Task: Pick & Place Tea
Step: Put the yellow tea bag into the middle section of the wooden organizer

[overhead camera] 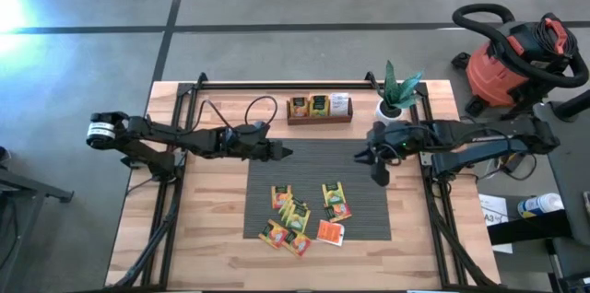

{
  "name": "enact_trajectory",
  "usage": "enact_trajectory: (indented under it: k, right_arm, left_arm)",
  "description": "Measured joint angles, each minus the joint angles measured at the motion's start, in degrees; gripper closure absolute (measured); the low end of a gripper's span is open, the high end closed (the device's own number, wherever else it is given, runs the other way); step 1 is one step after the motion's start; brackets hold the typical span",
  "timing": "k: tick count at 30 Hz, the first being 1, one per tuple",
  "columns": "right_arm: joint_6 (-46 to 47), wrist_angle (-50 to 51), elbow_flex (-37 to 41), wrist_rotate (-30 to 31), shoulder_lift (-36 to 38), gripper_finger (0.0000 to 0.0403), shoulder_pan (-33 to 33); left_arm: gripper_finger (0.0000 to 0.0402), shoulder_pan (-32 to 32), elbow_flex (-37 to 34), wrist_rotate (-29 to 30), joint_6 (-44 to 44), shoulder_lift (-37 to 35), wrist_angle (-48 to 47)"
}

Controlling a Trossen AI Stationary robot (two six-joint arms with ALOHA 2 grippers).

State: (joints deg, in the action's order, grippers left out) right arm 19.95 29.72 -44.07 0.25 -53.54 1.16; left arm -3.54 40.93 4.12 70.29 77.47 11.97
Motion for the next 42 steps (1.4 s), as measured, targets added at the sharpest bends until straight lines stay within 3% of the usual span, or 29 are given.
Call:
enact_trajectory:
  k: [17,27,42]
  right_arm:
    - [2.9,-3.3,1.6,-0.3,1.7,0.0346,0.3]
    - [6.0,-3.7,1.6,-0.3,1.7,0.0346,5.2]
    - [13.4,-9.3,1.7,0.8,1.7,0.0346,12.9]
  left_arm:
    - [0.0264,0.8,0.0,0.1,2.7,0.0,4.3]
    - [0.0264,5.0,0.0,2.8,2.4,0.0,10.4]
    - [0.0264,9.8,0.1,5.0,3.1,0.0,10.6]
